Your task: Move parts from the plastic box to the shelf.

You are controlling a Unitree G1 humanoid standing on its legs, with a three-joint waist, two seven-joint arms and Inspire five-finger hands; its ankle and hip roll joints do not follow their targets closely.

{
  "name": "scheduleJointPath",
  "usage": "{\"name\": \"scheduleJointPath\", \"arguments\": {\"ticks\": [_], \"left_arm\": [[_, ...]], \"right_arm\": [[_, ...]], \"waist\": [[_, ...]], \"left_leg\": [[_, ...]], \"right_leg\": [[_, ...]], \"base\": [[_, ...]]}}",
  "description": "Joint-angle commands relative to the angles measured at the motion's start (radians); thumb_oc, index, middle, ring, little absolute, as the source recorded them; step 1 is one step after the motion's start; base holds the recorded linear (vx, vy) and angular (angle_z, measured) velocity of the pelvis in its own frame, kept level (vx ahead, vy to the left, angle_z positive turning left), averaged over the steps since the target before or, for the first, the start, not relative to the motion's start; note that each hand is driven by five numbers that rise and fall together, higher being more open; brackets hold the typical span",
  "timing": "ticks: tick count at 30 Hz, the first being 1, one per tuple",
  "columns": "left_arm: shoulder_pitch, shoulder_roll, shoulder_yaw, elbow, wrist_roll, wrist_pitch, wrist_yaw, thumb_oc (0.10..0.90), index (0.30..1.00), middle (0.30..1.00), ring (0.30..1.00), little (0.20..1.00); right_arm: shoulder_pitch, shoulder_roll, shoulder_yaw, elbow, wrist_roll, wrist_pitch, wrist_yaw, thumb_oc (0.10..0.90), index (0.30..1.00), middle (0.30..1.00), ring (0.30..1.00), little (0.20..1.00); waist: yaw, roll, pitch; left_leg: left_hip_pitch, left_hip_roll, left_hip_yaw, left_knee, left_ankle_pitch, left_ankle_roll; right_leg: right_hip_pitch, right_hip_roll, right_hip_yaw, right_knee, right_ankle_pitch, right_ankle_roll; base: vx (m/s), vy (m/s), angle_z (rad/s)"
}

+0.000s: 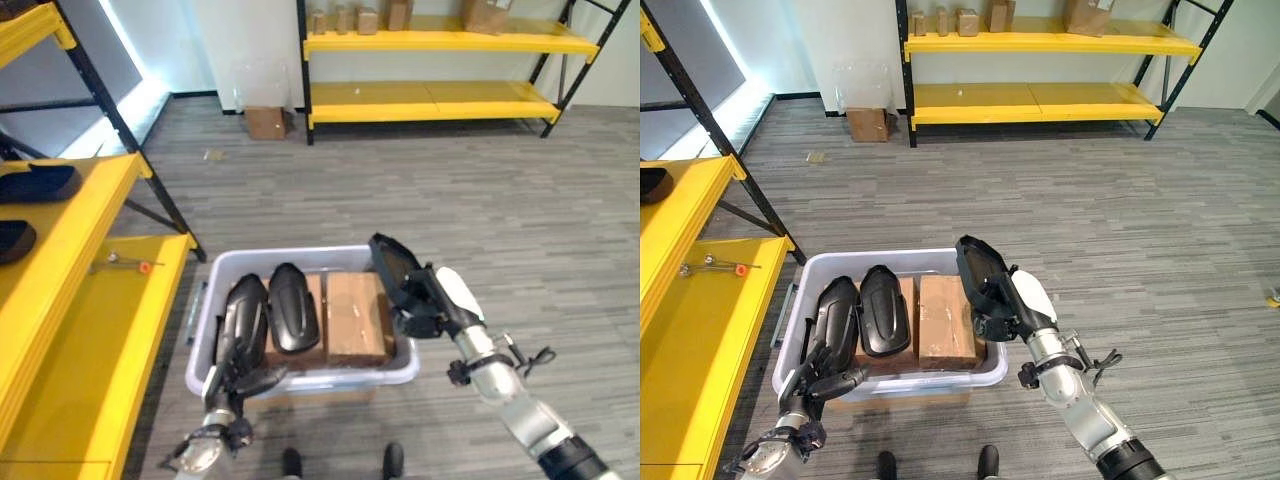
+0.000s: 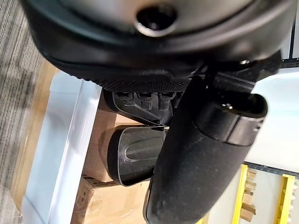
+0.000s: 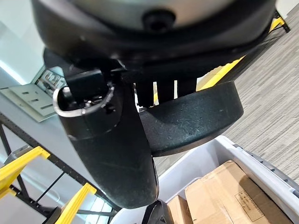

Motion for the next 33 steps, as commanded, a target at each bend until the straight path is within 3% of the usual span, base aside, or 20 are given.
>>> {"name": "scheduleJointPath", "arguments": {"ticks": [1,6,10,12,14,16,17,18,20,21,22,24,29,32,33], "left_arm": [[-0.082,0.022,0.005,-0.016,0.021,-0.080,-0.004,0.900,1.000,1.000,1.000,1.000],[-0.067,0.015,0.020,-0.035,0.006,-0.081,-0.002,0.900,1.000,1.000,1.000,1.000],[-0.086,0.021,0.002,-0.033,-0.017,-0.087,-0.008,0.900,1.000,1.000,1.000,1.000],[-0.119,0.028,-0.027,-0.023,-0.006,-0.084,-0.010,0.900,1.000,1.000,1.000,1.000],[-0.145,0.032,-0.041,-0.019,-0.013,-0.084,-0.006,0.900,1.000,1.000,1.000,1.000],[-0.154,0.033,-0.049,-0.021,-0.013,-0.085,-0.010,0.900,1.000,1.000,1.000,1.000],[-0.160,0.034,-0.052,-0.026,-0.013,-0.087,-0.015,0.900,1.000,1.000,1.000,1.000],[-0.161,0.034,-0.055,-0.026,-0.013,-0.086,-0.015,0.900,1.000,1.000,1.000,1.000],[-0.167,0.032,-0.059,-0.030,-0.010,-0.079,-0.027,0.900,1.000,1.000,1.000,1.000],[-0.167,0.030,-0.061,-0.030,-0.011,-0.078,-0.027,0.900,1.000,1.000,1.000,1.000],[-0.154,0.024,-0.054,-0.027,-0.013,-0.077,-0.039,0.900,1.000,1.000,1.000,1.000],[-0.139,0.033,-0.051,-0.035,-0.004,-0.076,-0.044,0.900,1.000,1.000,1.000,1.000],[-0.119,0.050,-0.044,-0.048,0.002,-0.072,-0.073,0.900,1.000,1.000,1.000,1.000],[-0.105,0.064,-0.035,-0.073,-0.001,-0.073,-0.078,0.900,1.000,1.000,1.000,1.000],[-0.094,0.073,-0.022,-0.088,0.009,-0.072,-0.078,0.900,1.000,1.000,1.000,1.000]], "right_arm": [[-0.138,-0.037,-0.067,-0.148,0.026,-0.138,-0.055,0.400,0.300,0.300,0.300,0.300],[-0.208,-0.049,-0.034,-0.161,0.010,-0.142,-0.049,0.400,0.300,0.300,0.300,0.300],[-0.289,-0.041,-0.008,-0.155,0.006,-0.149,-0.074,0.400,0.300,0.300,0.300,0.300],[-0.298,-0.055,-0.016,-0.163,-0.038,-0.143,-0.104,0.400,0.300,0.300,0.300,0.300],[-0.289,-0.076,-0.033,-0.176,-0.078,-0.132,-0.127,0.400,0.300,0.300,0.300,0.300],[-0.280,-0.081,-0.039,-0.180,-0.093,-0.128,-0.137,0.400,0.300,0.300,0.300,0.300],[-0.258,-0.109,-0.057,-0.201,-0.142,-0.121,-0.150,0.400,0.300,0.300,0.300,0.300],[-0.254,-0.110,-0.060,-0.205,-0.144,-0.120,-0.150,0.400,0.300,0.300,0.300,0.300],[-0.192,-0.179,-0.121,-0.259,-0.246,-0.107,-0.164,0.400,0.300,0.300,0.300,0.300],[-0.186,-0.182,-0.124,-0.264,-0.249,-0.106,-0.163,0.400,0.300,0.300,0.300,0.300],[-0.142,-0.207,-0.165,-0.290,-0.291,-0.108,-0.166,0.400,0.300,0.300,0.300,0.300],[-0.127,-0.226,-0.186,-0.315,-0.306,-0.102,-0.152,0.400,0.300,0.300,0.300,0.300],[-0.110,-0.221,-0.211,-0.343,-0.282,-0.114,-0.127,0.400,0.300,0.300,0.300,0.300],[-0.122,-0.215,-0.200,-0.339,-0.273,-0.111,-0.109,0.400,0.300,0.300,0.300,0.300],[-0.141,-0.205,-0.182,-0.333,-0.268,-0.107,-0.086,0.400,0.300,0.300,0.300,0.300]], "waist": [[0.018,0.010,-0.057],[0.041,0.008,-0.031],[0.061,0.012,0.019],[0.054,0.000,0.049],[0.030,-0.017,0.046],[0.024,-0.017,0.045],[0.019,-0.023,0.043],[0.017,-0.021,0.045],[-0.017,-0.018,0.026],[-0.017,-0.016,0.025],[-0.038,0.003,0.002],[-0.017,0.004,0.000],[-0.009,-0.013,-0.019],[0.012,-0.026,-0.033],[0.034,-0.037,-0.038]], "left_leg": [[-0.008,0.090,-0.015,0.047,0.068,-0.048],[-0.032,0.132,-0.033,0.100,0.096,-0.064],[-0.105,0.165,-0.053,0.131,0.155,-0.085],[-0.174,0.181,0.036,0.196,0.189,-0.075],[-0.174,0.239,0.147,0.264,0.177,-0.093],[-0.179,0.259,0.149,0.298,0.165,-0.096],[-0.157,0.272,0.153,0.360,0.124,-0.093],[-0.162,0.272,0.147,0.369,0.117,-0.092],[-0.116,0.304,0.259,0.358,0.073,-0.096],[-0.113,0.301,0.260,0.354,0.072,-0.095],[-0.085,0.298,0.321,0.271,0.052,-0.098],[-0.086,0.246,0.262,0.290,0.031,-0.084],[-0.077,0.195,0.281,0.270,-0.043,-0.045],[-0.083,0.164,0.275,0.268,-0.065,-0.028],[-0.094,0.132,0.255,0.267,-0.082,-0.013]], "right_leg": [[0.021,-0.013,0.003,0.131,-0.193,0.027],[0.007,0.029,-0.019,0.183,-0.234,0.000],[-0.024,0.039,-0.088,0.238,-0.266,-0.024],[-0.026,0.018,-0.164,0.239,-0.271,-0.040],[-0.030,0.004,-0.212,0.248,-0.289,-0.047],[-0.034,0.002,-0.228,0.255,-0.293,-0.053],[-0.034,-0.013,-0.256,0.273,-0.298,-0.059],[-0.032,-0.014,-0.260,0.277,-0.301,-0.058],[-0.022,-0.044,-0.343,0.304,-0.316,-0.061],[-0.021,-0.047,-0.345,0.308,-0.318,-0.058],[-0.012,-0.061,-0.386,0.314,-0.315,-0.046],[-0.001,-0.096,-0.379,0.319,-0.291,-0.030],[0.014,-0.166,-0.407,0.330,-0.247,0.005],[0.022,-0.205,-0.425,0.340,-0.226,0.027],[0.035,-0.228,-0.444,0.330,-0.202,0.046]], "base": [[-0.07,-0.246,0.14],[-0.05,-0.184,0.04],[-0.15,-0.168,0.31],[-0.15,-0.169,0.75],[-0.04,-0.145,1.52],[-0.04,-0.053,1.17],[-0.02,-0.012,0.64],[-0.02,0.019,0.62],[-0.01,0.074,1.38],[0.04,0.168,1.63],[0.09,0.211,1.13],[0.08,0.288,0.85],[0.03,0.183,0.47],[0.05,0.211,0.29],[0.05,0.281,0.41]]}}
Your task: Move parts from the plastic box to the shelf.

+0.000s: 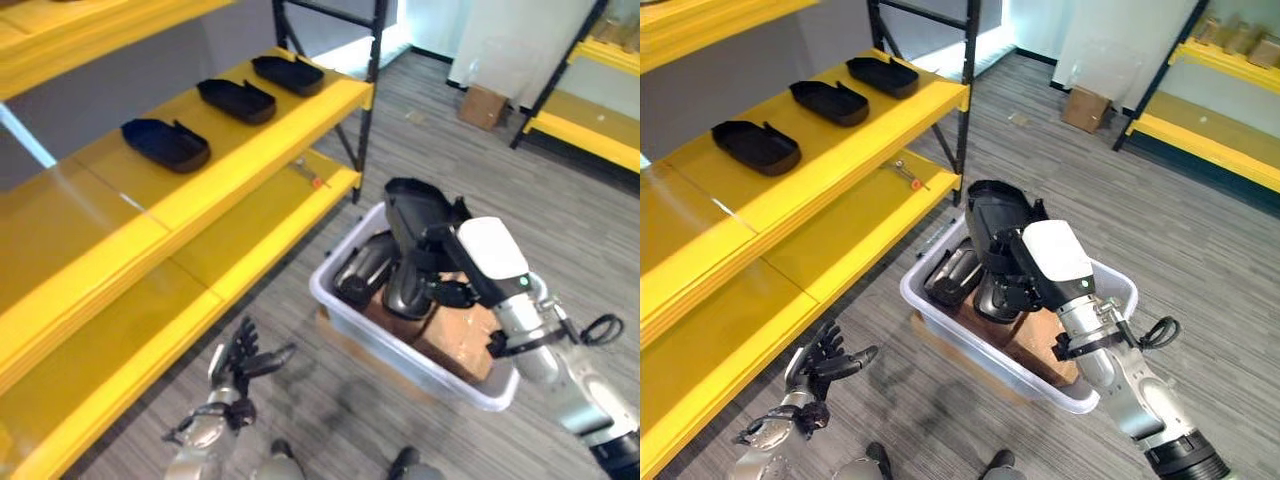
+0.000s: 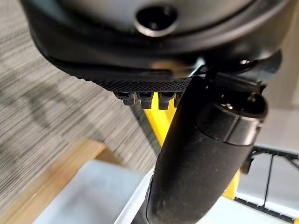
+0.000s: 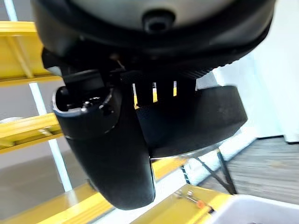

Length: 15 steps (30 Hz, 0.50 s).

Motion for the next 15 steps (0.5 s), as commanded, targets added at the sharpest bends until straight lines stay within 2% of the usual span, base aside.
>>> {"name": "scheduleJointPath", "arguments": {"ticks": [1,2,3,5,6,7,8,11,12,13,14,15], "left_arm": [[-0.006,0.020,-0.003,-0.078,0.024,-0.077,-0.033,0.900,1.000,1.000,1.000,1.000],[0.002,0.021,0.005,-0.087,0.024,-0.077,-0.032,0.900,1.000,1.000,1.000,1.000],[0.012,0.028,0.021,-0.096,0.041,-0.077,-0.032,0.900,1.000,1.000,1.000,1.000],[0.016,0.033,0.034,-0.100,0.046,-0.079,-0.029,0.900,1.000,1.000,1.000,1.000],[0.015,0.035,0.037,-0.103,0.052,-0.079,-0.026,0.900,1.000,1.000,1.000,1.000],[0.015,0.035,0.037,-0.103,0.052,-0.079,-0.026,0.900,1.000,1.000,1.000,1.000],[0.013,0.035,0.035,-0.105,0.061,-0.080,-0.027,0.900,1.000,1.000,1.000,1.000],[0.008,0.036,0.039,-0.111,0.069,-0.079,-0.023,0.900,1.000,1.000,1.000,1.000],[0.001,0.036,0.035,-0.110,0.072,-0.079,-0.021,0.900,1.000,1.000,1.000,1.000],[-0.011,0.040,0.025,-0.107,0.072,-0.078,-0.015,0.900,1.000,1.000,1.000,1.000],[-0.025,0.040,0.018,-0.102,0.071,-0.080,-0.011,0.900,1.000,1.000,1.000,1.000],[-0.049,0.043,0.003,-0.096,0.072,-0.085,-0.002,0.900,1.000,1.000,1.000,1.000]], "right_arm": [[-0.151,-0.002,-0.007,-0.063,0.024,-0.048,-0.036,0.400,0.300,0.300,0.300,0.300],[-0.166,0.004,0.006,-0.060,0.020,-0.044,-0.031,0.400,0.300,0.300,0.300,0.300],[-0.196,0.011,0.025,-0.059,-0.001,-0.037,-0.022,0.400,0.300,0.300,0.300,0.300],[-0.217,0.020,0.038,-0.058,-0.016,-0.031,-0.019,0.400,0.300,0.300,0.300,0.300],[-0.237,0.030,0.053,-0.053,-0.035,-0.022,-0.016,0.400,0.300,0.300,0.300,0.300],[-0.237,0.031,0.054,-0.053,-0.036,-0.022,-0.016,0.400,0.300,0.300,0.300,0.300],[-0.253,0.042,0.067,-0.045,-0.051,-0.017,-0.009,0.400,0.300,0.300,0.300,0.300],[-0.270,0.045,0.082,-0.030,-0.071,-0.007,0.001,0.400,0.300,0.300,0.300,0.300],[-0.267,0.049,0.083,-0.025,-0.074,-0.006,0.004,0.400,0.300,0.300,0.300,0.300],[-0.260,0.046,0.079,-0.024,-0.078,-0.003,0.007,0.400,0.300,0.300,0.300,0.300],[-0.254,0.045,0.072,-0.026,-0.077,-0.002,0.005,0.400,0.300,0.300,0.300,0.300],[-0.240,0.033,0.057,-0.032,-0.079,-0.002,0.004,0.400,0.300,0.300,0.300,0.300]], "waist": [[0.022,-0.009,-0.120],[0.030,-0.013,-0.121],[0.059,-0.017,-0.125],[0.076,-0.019,-0.128],[0.083,-0.020,-0.132],[0.082,-0.020,-0.132],[0.101,-0.017,-0.139],[0.100,-0.021,-0.146],[0.094,-0.026,-0.145],[0.077,-0.027,-0.143],[0.058,-0.025,-0.138],[0.025,-0.016,-0.129]], "left_leg": [[-0.018,0.029,-0.067,-0.073,0.078,-0.031],[-0.024,0.014,-0.074,-0.074,0.071,-0.023],[-0.038,-0.026,-0.094,-0.076,0.052,-0.004],[-0.052,-0.062,-0.113,-0.078,0.041,0.009],[-0.061,-0.103,-0.131,-0.088,0.033,0.025],[-0.061,-0.104,-0.131,-0.089,0.033,0.026],[-0.065,-0.143,-0.146,-0.096,0.017,0.044],[-0.054,-0.189,-0.158,-0.099,-0.009,0.067],[-0.048,-0.207,-0.168,-0.099,-0.021,0.077],[-0.043,-0.218,-0.183,-0.104,-0.025,0.083],[-0.038,-0.222,-0.196,-0.109,-0.023,0.085],[-0.027,-0.223,-0.211,-0.124,-0.017,0.086]], "right_leg": [[-0.004,-0.043,0.003,0.112,-0.122,0.094],[0.003,-0.054,-0.011,0.106,-0.109,0.103],[0.017,-0.082,-0.026,0.096,-0.079,0.123],[0.028,-0.106,-0.040,0.086,-0.037,0.145],[0.043,-0.130,-0.062,0.073,-0.004,0.163],[0.044,-0.131,-0.063,0.073,-0.003,0.163],[0.059,-0.160,-0.084,0.077,0.029,0.177],[0.072,-0.201,-0.094,0.119,0.069,0.192],[0.070,-0.217,-0.081,0.145,0.096,0.202],[0.054,-0.211,-0.020,0.163,0.121,0.201],[0.029,-0.194,0.046,0.178,0.124,0.192],[-0.027,-0.143,0.172,0.204,0.096,0.169]], "base": [[0.06,0.299,0.34],[0.07,0.316,0.58],[0.06,0.285,0.59],[0.06,0.292,0.68],[0.04,0.239,0.88],[0.07,0.352,0.94],[0.07,0.257,0.58],[0.10,0.263,0.53],[0.08,0.180,0.62],[0.06,0.136,0.44],[0.03,0.117,0.62],[0.05,0.136,0.73]]}}
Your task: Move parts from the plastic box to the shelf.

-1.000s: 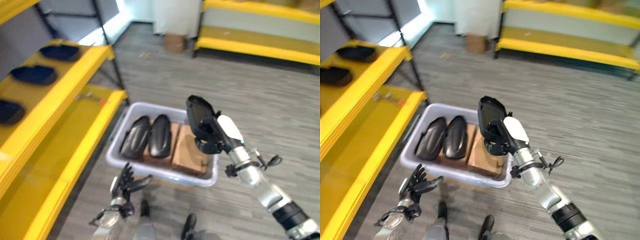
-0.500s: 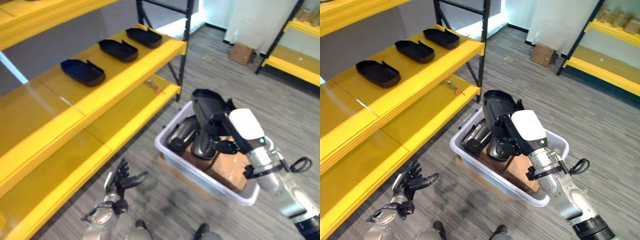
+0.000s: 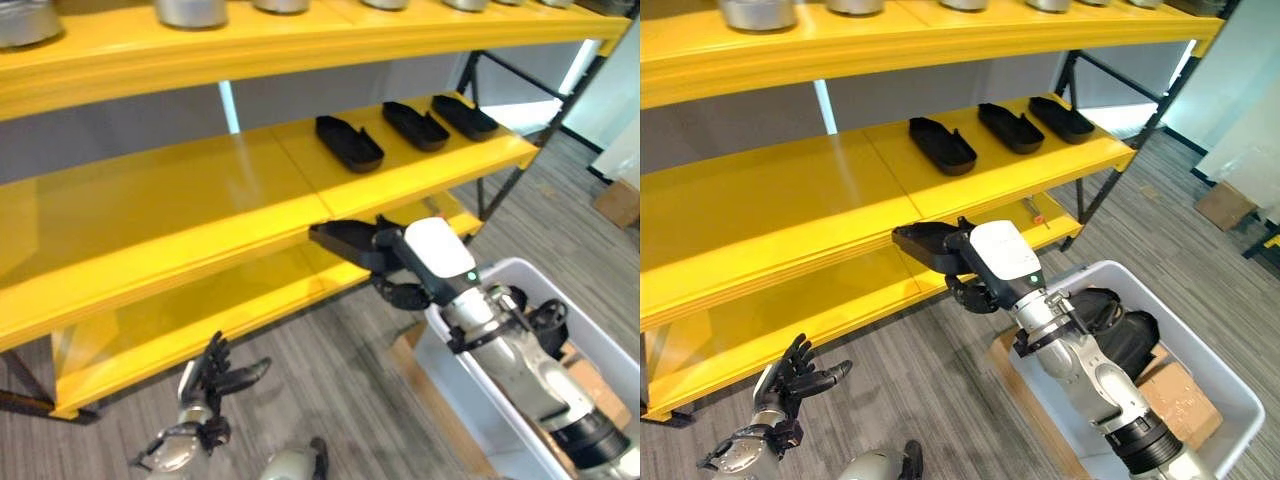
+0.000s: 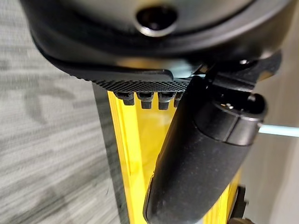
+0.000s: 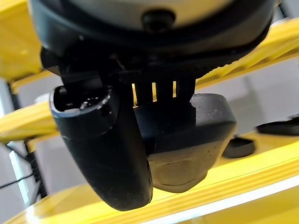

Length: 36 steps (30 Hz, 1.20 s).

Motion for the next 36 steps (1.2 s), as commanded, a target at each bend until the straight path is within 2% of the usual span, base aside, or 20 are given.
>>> {"name": "scheduleJointPath", "arguments": {"ticks": [1,2,3,4,5,6,7,8,11,13,15,21,29,36], "left_arm": [[-0.136,0.022,-0.071,-0.094,0.058,-0.092,-0.003,0.900,1.000,1.000,1.000,1.000],[-0.149,0.021,-0.079,-0.075,0.072,-0.093,-0.005,0.900,1.000,1.000,1.000,1.000],[-0.162,0.021,-0.085,-0.069,0.090,-0.096,-0.003,0.900,1.000,1.000,1.000,1.000],[-0.174,0.025,-0.085,-0.069,0.101,-0.096,-0.001,0.900,1.000,1.000,1.000,1.000],[-0.180,0.023,-0.079,-0.068,0.106,-0.094,0.001,0.900,1.000,1.000,1.000,1.000],[-0.191,0.022,-0.069,-0.059,0.117,-0.100,0.004,0.900,1.000,1.000,1.000,1.000],[-0.193,0.016,-0.057,-0.060,0.118,-0.106,0.013,0.900,1.000,1.000,1.000,1.000],[-0.188,0.013,-0.054,-0.059,0.117,-0.108,0.015,0.900,1.000,1.000,1.000,1.000],[-0.179,0.000,-0.056,-0.051,0.126,-0.104,0.006,0.900,1.000,1.000,1.000,1.000],[-0.170,-0.007,-0.055,-0.053,0.120,-0.105,-0.001,0.900,1.000,1.000,1.000,1.000],[-0.135,-0.014,-0.045,-0.065,0.115,-0.100,-0.015,0.900,1.000,1.000,1.000,1.000],[-0.106,-0.020,-0.041,-0.070,0.113,-0.093,-0.018,0.900,1.000,1.000,1.000,1.000],[-0.109,-0.013,-0.048,-0.086,0.109,-0.090,-0.012,0.900,1.000,1.000,1.000,1.000],[-0.128,-0.015,-0.067,-0.084,0.092,-0.091,-0.003,0.900,1.000,1.000,1.000,1.000]], "right_arm": [[-0.126,-0.067,-0.106,-0.040,-0.004,-0.018,-0.083,0.400,0.300,0.300,0.300,0.300],[-0.123,-0.072,-0.110,-0.043,0.000,-0.022,-0.085,0.400,0.300,0.300,0.300,0.300],[-0.119,-0.078,-0.117,-0.046,0.008,-0.030,-0.084,0.400,0.300,0.300,0.300,0.300],[-0.125,-0.079,-0.115,-0.046,0.016,-0.033,-0.083,0.400,0.300,0.300,0.300,0.300],[-0.132,-0.080,-0.115,-0.047,0.023,-0.036,-0.084,0.400,0.300,0.300,0.300,0.300],[-0.147,-0.080,-0.102,-0.050,0.035,-0.046,-0.085,0.400,0.300,0.300,0.300,0.300],[-0.147,-0.085,-0.100,-0.057,0.034,-0.048,-0.082,0.400,0.300,0.300,0.300,0.300],[-0.133,-0.085,-0.105,-0.064,0.034,-0.051,-0.079,0.400,0.300,0.300,0.300,0.300],[-0.101,-0.075,-0.123,-0.073,0.036,-0.053,-0.069,0.400,0.300,0.300,0.300,0.300],[-0.089,-0.075,-0.128,-0.075,0.044,-0.058,-0.063,0.400,0.300,0.300,0.300,0.300],[-0.059,-0.072,-0.146,-0.095,0.058,-0.069,-0.052,0.400,0.300,0.300,0.300,0.300],[-0.051,-0.079,-0.147,-0.117,0.083,-0.087,-0.037,0.400,0.300,0.300,0.300,0.300],[-0.093,-0.081,-0.134,-0.140,0.104,-0.096,-0.034,0.400,0.300,0.300,0.300,0.300],[-0.185,-0.084,-0.103,-0.136,0.126,-0.097,-0.049,0.400,0.300,0.300,0.300,0.300]], "waist": [[-0.080,0.044,-0.042],[-0.088,0.051,-0.035],[-0.106,0.055,-0.027],[-0.120,0.059,-0.017],[-0.124,0.059,-0.008],[-0.142,0.059,0.010],[-0.163,0.054,0.019],[-0.173,0.047,0.022],[-0.168,0.028,-0.001],[-0.170,0.028,-0.014],[-0.164,0.038,-0.042],[-0.157,0.040,-0.078],[-0.149,0.041,-0.087],[-0.133,0.030,-0.088]], "left_leg": [[0.133,0.084,-0.019,-0.181,0.043,-0.114],[0.153,0.086,-0.021,-0.192,0.044,-0.113],[0.161,0.087,-0.018,-0.203,0.065,-0.106],[0.179,0.084,-0.034,-0.209,0.066,-0.106],[0.192,0.081,-0.039,-0.207,0.061,-0.105],[0.217,0.080,-0.055,-0.205,0.046,-0.107],[0.237,0.077,-0.077,-0.198,0.028,-0.114],[0.246,0.074,-0.089,-0.192,0.016,-0.116],[0.251,0.068,-0.087,-0.189,0.012,-0.114],[0.259,0.071,-0.092,-0.197,0.013,-0.117],[0.277,0.088,-0.090,-0.216,0.016,-0.122],[0.303,0.119,-0.101,-0.255,0.031,-0.139],[0.317,0.158,-0.118,-0.268,0.040,-0.161],[0.287,0.202,-0.155,-0.242,0.052,-0.196]], "right_leg": [[-0.069,0.162,0.218,0.032,-0.107,0.096],[-0.101,0.199,0.253,0.057,-0.157,0.075],[-0.157,0.253,0.276,0.071,-0.201,0.034],[-0.207,0.294,0.306,0.081,-0.225,0.028],[-0.227,0.300,0.319,0.084,-0.230,0.025],[-0.277,0.322,0.373,0.036,-0.215,0.030],[-0.316,0.343,0.455,-0.040,-0.188,0.049],[-0.319,0.359,0.499,-0.073,-0.174,0.058],[-0.263,0.362,0.504,-0.111,-0.173,0.058],[-0.243,0.379,0.517,-0.130,-0.174,0.058],[-0.205,0.391,0.501,-0.162,-0.186,0.053],[-0.158,0.423,0.489,-0.205,-0.205,0.043],[-0.152,0.455,0.492,-0.172,-0.253,0.021],[-0.126,0.482,0.454,-0.168,-0.294,-0.009]], "base": [[0.07,0.124,0.62],[0.03,0.109,0.65],[0.02,0.073,0.38],[0.02,0.045,0.14],[0.08,-0.029,0.20],[0.11,-0.119,0.58],[0.11,-0.158,0.89],[0.11,-0.151,0.60],[0.07,-0.109,0.22],[0.13,-0.160,0.23],[0.18,-0.189,0.25],[0.08,-0.125,0.05],[0.03,-0.103,-0.01],[0.03,-0.146,0.22]]}}
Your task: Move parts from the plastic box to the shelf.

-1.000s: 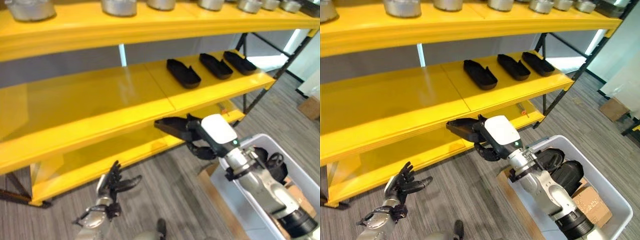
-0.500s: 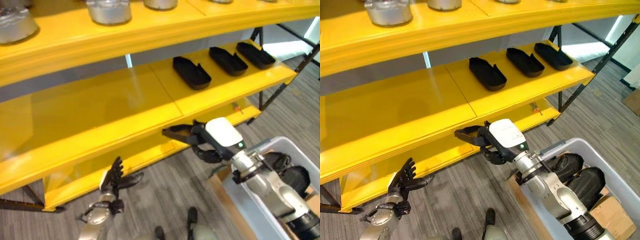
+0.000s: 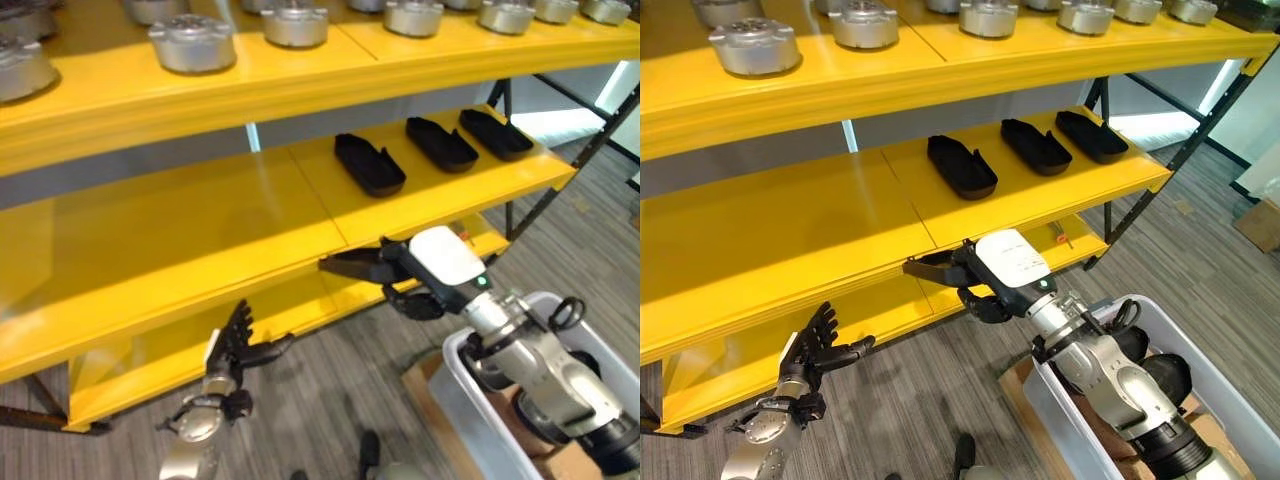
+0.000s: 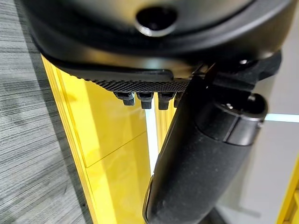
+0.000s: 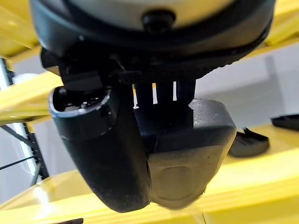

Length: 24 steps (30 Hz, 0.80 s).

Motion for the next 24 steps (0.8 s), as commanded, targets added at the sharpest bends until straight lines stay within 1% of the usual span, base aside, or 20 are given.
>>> {"name": "scheduleJointPath", "arguments": {"ticks": [1,2,4,5,6,7,8,9,10,11,12,14,16,17,19,20,21,22,24], "left_arm": [[-0.036,0.038,-0.042,-0.044,-0.011,-0.093,-0.001,0.900,1.000,1.000,1.000,1.000],[-0.043,0.037,-0.045,-0.043,-0.018,-0.096,0.003,0.900,1.000,1.000,1.000,1.000],[-0.061,0.036,-0.056,-0.043,-0.033,-0.098,0.009,0.900,1.000,1.000,1.000,1.000],[-0.069,0.037,-0.061,-0.042,-0.035,-0.098,0.010,0.900,1.000,1.000,1.000,1.000],[-0.081,0.040,-0.067,-0.044,-0.034,-0.091,0.008,0.900,1.000,1.000,1.000,1.000],[-0.084,0.041,-0.069,-0.045,-0.030,-0.089,0.006,0.900,1.000,1.000,1.000,1.000],[-0.087,0.044,-0.075,-0.044,-0.025,-0.087,0.005,0.900,1.000,1.000,1.000,1.000],[-0.086,0.044,-0.076,-0.044,-0.025,-0.087,0.005,0.900,1.000,1.000,1.000,1.000],[-0.088,0.044,-0.084,-0.036,-0.018,-0.087,0.005,0.900,1.000,1.000,1.000,1.000],[-0.088,0.044,-0.085,-0.035,-0.018,-0.088,0.005,0.900,1.000,1.000,1.000,1.000],[-0.079,0.042,-0.076,-0.035,-0.024,-0.091,0.009,0.900,1.000,1.000,1.000,1.000],[-0.077,0.041,-0.072,-0.029,-0.024,-0.091,0.016,0.900,1.000,1.000,1.000,1.000],[-0.078,0.042,-0.071,-0.033,-0.026,-0.091,0.012,0.900,1.000,1.000,1.000,1.000],[-0.073,0.047,-0.070,-0.043,-0.022,-0.090,0.005,0.900,1.000,1.000,1.000,1.000],[-0.077,0.053,-0.075,-0.041,-0.013,-0.088,0.001,0.900,1.000,1.000,1.000,1.000],[-0.077,0.053,-0.075,-0.041,-0.013,-0.088,0.001,0.900,1.000,1.000,1.000,1.000],[-0.079,0.055,-0.076,-0.044,-0.010,-0.088,0.002,0.900,1.000,1.000,1.000,1.000],[-0.079,0.055,-0.076,-0.045,-0.010,-0.088,0.002,0.900,1.000,1.000,1.000,1.000],[-0.077,0.061,-0.069,-0.054,-0.007,-0.089,0.003,0.900,1.000,1.000,1.000,1.000]], "right_arm": [[-0.211,0.021,-0.058,-0.097,0.075,-0.062,-0.122,0.400,0.300,0.300,0.300,0.300],[-0.230,0.022,-0.051,-0.097,0.081,-0.065,-0.127,0.400,0.300,0.300,0.300,0.300],[-0.248,0.026,-0.043,-0.091,0.086,-0.061,-0.138,0.400,0.300,0.300,0.300,0.300],[-0.264,0.027,-0.036,-0.094,0.088,-0.060,-0.138,0.400,0.300,0.300,0.300,0.300],[-0.271,0.015,-0.038,-0.093,0.078,-0.055,-0.146,0.400,0.300,0.300,0.300,0.300],[-0.267,0.009,-0.046,-0.093,0.078,-0.053,-0.147,0.400,0.300,0.300,0.300,0.300],[-0.257,0.008,-0.054,-0.095,0.078,-0.051,-0.155,0.400,0.300,0.300,0.300,0.300],[-0.254,0.007,-0.055,-0.096,0.078,-0.051,-0.156,0.400,0.300,0.300,0.300,0.300],[-0.239,0.008,-0.063,-0.099,0.074,-0.048,-0.162,0.400,0.300,0.300,0.300,0.300],[-0.237,0.008,-0.064,-0.099,0.074,-0.048,-0.162,0.400,0.300,0.300,0.300,0.300],[-0.227,0.016,-0.066,-0.106,0.075,-0.049,-0.160,0.400,0.300,0.300,0.300,0.300],[-0.213,0.033,-0.067,-0.098,0.071,-0.046,-0.161,0.400,0.300,0.300,0.300,0.300],[-0.194,0.039,-0.074,-0.100,0.073,-0.044,-0.153,0.400,0.300,0.300,0.300,0.300],[-0.168,0.045,-0.086,-0.112,0.079,-0.042,-0.144,0.400,0.300,0.300,0.300,0.300],[-0.151,0.050,-0.093,-0.117,0.087,-0.042,-0.139,0.400,0.300,0.300,0.300,0.300],[-0.151,0.050,-0.094,-0.117,0.087,-0.042,-0.139,0.400,0.300,0.300,0.300,0.300],[-0.148,0.060,-0.094,-0.118,0.091,-0.041,-0.136,0.400,0.300,0.300,0.300,0.300],[-0.147,0.060,-0.094,-0.118,0.090,-0.041,-0.136,0.400,0.300,0.300,0.300,0.300],[-0.154,0.068,-0.087,-0.121,0.092,-0.040,-0.132,0.400,0.300,0.300,0.300,0.300]], "waist": [[0.040,-0.011,-0.132],[0.048,-0.015,-0.117],[0.068,-0.026,-0.078],[0.079,-0.031,-0.062],[0.069,-0.034,-0.055],[0.064,-0.038,-0.060],[0.056,-0.035,-0.061],[0.059,-0.036,-0.061],[0.056,-0.020,-0.064],[0.059,-0.021,-0.063],[0.061,-0.015,-0.068],[0.068,-0.008,-0.082],[0.064,-0.006,-0.096],[0.069,-0.008,-0.106],[0.072,-0.011,-0.111],[0.071,-0.011,-0.112],[0.071,-0.011,-0.117],[0.071,-0.012,-0.118],[0.074,-0.016,-0.123]], "left_leg": [[-0.069,0.091,-0.015,0.088,0.024,-0.047],[-0.113,0.096,-0.023,0.160,0.049,-0.063],[-0.198,0.089,-0.060,0.301,0.127,-0.097],[-0.234,0.074,-0.078,0.346,0.133,-0.097],[-0.280,0.114,-0.032,0.298,0.136,-0.080],[-0.286,0.138,-0.003,0.251,0.141,-0.077],[-0.302,0.181,0.046,0.195,0.172,-0.080],[-0.291,0.181,0.049,0.182,0.176,-0.083],[-0.298,0.216,0.084,0.081,0.254,-0.095],[-0.286,0.216,0.089,0.066,0.260,-0.097],[-0.256,0.223,0.094,0.037,0.238,-0.092],[-0.249,0.197,0.067,0.036,0.228,-0.086],[-0.241,0.187,0.100,0.039,0.217,-0.085],[-0.231,0.175,0.113,0.050,0.202,-0.079],[-0.224,0.155,0.121,0.061,0.177,-0.073],[-0.227,0.154,0.120,0.059,0.181,-0.071],[-0.218,0.138,0.127,0.057,0.168,-0.063],[-0.218,0.137,0.128,0.056,0.169,-0.062],[-0.205,0.119,0.137,0.053,0.149,-0.053]], "right_leg": [[-0.065,-0.033,-0.009,0.202,-0.182,0.060],[-0.053,-0.032,-0.019,0.192,-0.184,0.047],[-0.038,-0.035,-0.041,0.185,-0.185,0.026],[-0.033,-0.037,-0.059,0.184,-0.188,0.021],[-0.020,-0.046,-0.104,0.175,-0.193,0.025],[-0.015,-0.050,-0.120,0.171,-0.195,0.028],[-0.006,-0.052,-0.141,0.172,-0.201,0.033],[-0.003,-0.051,-0.138,0.173,-0.205,0.033],[0.003,-0.046,-0.151,0.180,-0.210,0.040],[0.005,-0.046,-0.148,0.183,-0.214,0.039],[0.005,-0.048,-0.139,0.196,-0.227,0.044],[0.025,-0.057,-0.129,0.180,-0.225,0.052],[0.043,-0.072,-0.134,0.167,-0.221,0.056],[0.061,-0.090,-0.132,0.155,-0.219,0.063],[0.079,-0.109,-0.132,0.144,-0.215,0.073],[0.077,-0.109,-0.133,0.141,-0.211,0.073],[0.082,-0.121,-0.129,0.137,-0.205,0.081],[0.081,-0.122,-0.129,0.135,-0.204,0.082],[0.087,-0.138,-0.126,0.130,-0.195,0.097]], "base": [[-0.03,-0.106,0.31],[-0.07,-0.146,0.21],[-0.10,-0.133,0.33],[-0.06,-0.121,0.48],[0.01,-0.087,0.55],[0.08,-0.023,0.77],[0.09,0.000,0.84],[0.12,0.081,0.62],[0.09,0.058,0.54],[0.12,0.109,0.42],[0.09,0.068,0.38],[0.16,0.155,-0.20],[0.20,0.193,-0.47],[0.22,0.223,-0.37],[0.17,0.177,-0.10],[0.13,0.166,0.20],[0.07,0.114,0.29],[0.12,0.172,0.25],[0.11,0.152,0.26]]}}
